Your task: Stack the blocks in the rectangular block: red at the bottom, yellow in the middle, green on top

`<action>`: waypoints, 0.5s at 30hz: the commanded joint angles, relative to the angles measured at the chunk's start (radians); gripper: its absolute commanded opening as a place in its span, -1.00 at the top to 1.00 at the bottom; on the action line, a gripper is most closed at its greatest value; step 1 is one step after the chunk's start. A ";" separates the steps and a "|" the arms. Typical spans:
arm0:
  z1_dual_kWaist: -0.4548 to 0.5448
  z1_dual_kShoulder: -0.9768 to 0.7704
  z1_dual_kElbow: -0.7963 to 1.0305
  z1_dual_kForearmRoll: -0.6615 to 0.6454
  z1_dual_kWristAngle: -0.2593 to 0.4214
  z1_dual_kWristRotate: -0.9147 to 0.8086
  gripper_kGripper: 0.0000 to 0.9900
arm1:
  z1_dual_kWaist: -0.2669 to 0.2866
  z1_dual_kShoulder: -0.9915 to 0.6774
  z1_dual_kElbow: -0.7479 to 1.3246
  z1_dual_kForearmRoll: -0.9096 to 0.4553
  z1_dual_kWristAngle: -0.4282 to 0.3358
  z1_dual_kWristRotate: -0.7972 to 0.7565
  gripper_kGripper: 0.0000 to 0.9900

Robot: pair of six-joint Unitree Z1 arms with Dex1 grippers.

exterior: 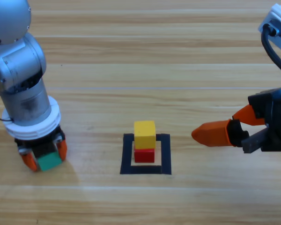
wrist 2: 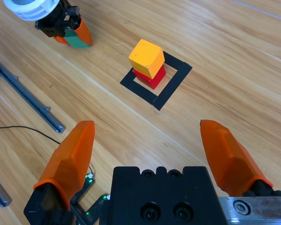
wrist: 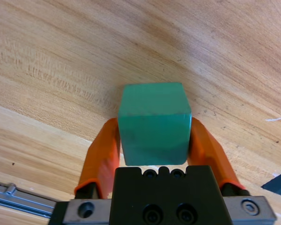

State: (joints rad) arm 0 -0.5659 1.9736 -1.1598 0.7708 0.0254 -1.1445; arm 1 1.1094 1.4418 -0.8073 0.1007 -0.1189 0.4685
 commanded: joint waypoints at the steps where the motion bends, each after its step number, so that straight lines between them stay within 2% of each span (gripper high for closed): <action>1: 0.021 -0.007 0.009 -0.005 -0.010 0.043 0.07 | -0.025 -0.032 0.030 -0.004 -0.004 -0.018 -1.00; 9: 0.021 -0.015 -0.047 0.007 -0.004 0.134 0.41 | -0.025 -0.032 0.023 0.019 -0.015 -0.037 -1.00; 15: -0.005 -0.024 -0.287 0.177 0.050 0.293 0.64 | -0.025 -0.031 0.025 0.019 -0.024 -0.044 -1.00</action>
State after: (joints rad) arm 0 -0.5655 1.9639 -1.3244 0.8593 0.0395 -0.9272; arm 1 1.1085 1.4418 -0.8072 0.1057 -0.1226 0.4339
